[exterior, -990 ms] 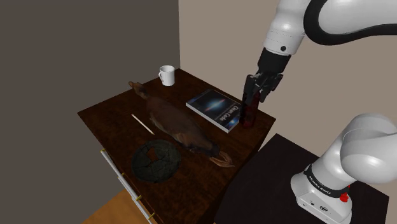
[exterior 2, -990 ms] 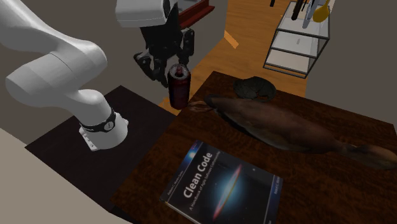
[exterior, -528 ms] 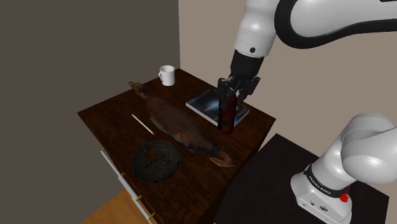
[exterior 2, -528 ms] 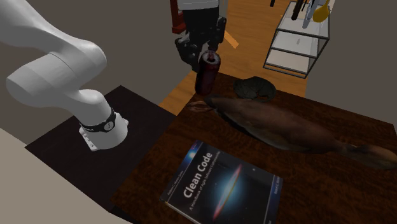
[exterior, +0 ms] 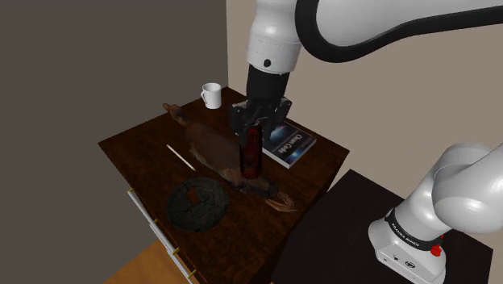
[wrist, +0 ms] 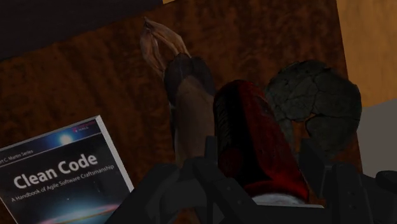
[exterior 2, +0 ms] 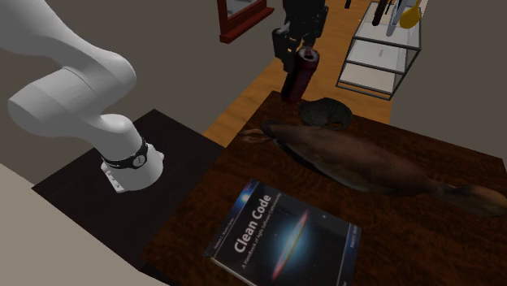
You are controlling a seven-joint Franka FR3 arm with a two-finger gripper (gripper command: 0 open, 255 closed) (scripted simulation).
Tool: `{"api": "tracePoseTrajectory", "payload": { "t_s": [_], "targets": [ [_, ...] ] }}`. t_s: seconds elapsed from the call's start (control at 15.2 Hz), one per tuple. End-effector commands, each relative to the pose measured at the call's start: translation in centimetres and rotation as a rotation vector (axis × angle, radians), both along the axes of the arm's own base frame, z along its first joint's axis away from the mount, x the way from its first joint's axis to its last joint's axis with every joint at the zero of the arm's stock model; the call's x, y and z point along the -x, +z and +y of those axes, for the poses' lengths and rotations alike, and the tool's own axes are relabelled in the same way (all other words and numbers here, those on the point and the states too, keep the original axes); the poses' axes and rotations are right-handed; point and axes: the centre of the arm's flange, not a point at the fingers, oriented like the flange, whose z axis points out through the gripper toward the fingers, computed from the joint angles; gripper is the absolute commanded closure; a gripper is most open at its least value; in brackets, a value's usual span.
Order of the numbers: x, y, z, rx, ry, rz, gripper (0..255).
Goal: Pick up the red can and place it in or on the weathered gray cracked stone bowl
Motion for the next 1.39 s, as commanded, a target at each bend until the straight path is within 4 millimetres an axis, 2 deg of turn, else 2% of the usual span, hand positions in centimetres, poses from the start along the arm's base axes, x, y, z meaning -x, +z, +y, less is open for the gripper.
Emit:
{"api": "tracePoseTrajectory", "payload": {
  "t_s": [0.0, 0.59, 1.32],
  "targets": [
    [-1.1, 0.4, 2.5, -0.001, -0.001, 0.0, 255],
    [-5.3, 1.5, 13.9, -0.001, -0.001, 0.0, 255],
    [-5.3, -4.3, 13.9, -0.001, -0.001, 0.0, 255]
  ]
}}
